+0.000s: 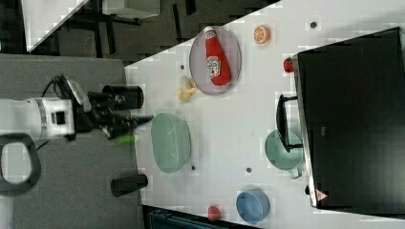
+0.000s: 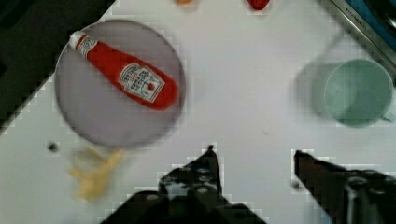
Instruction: Drag strainer left to right.
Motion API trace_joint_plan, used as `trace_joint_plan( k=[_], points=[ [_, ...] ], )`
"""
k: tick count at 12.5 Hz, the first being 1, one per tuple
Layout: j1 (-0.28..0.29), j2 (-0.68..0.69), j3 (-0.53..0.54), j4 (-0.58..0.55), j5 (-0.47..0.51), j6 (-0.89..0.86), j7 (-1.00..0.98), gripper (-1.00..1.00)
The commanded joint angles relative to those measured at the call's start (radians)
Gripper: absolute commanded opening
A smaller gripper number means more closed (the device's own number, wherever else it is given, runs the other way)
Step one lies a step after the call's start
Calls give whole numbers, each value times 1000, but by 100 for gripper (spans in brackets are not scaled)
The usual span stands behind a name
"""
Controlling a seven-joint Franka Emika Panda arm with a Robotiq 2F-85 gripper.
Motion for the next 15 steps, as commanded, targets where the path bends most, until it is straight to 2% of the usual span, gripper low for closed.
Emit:
trace_joint_plan(
  k=[1, 3, 6, 9, 12, 15],
  points=[
    [-19, -567, -31, -253, -28, -265, -61, 59],
    [-18, -565, -25, -257, -27, -263, -61, 99],
    [-3, -542, 44, -278, 1, -259, -59, 100],
    [7, -479, 185, -302, 19, -186, -12, 100],
    [8, -374, 344, -322, 19, -50, 157, 100],
    [9, -223, 486, -330, 19, 95, 430, 100]
  ],
)
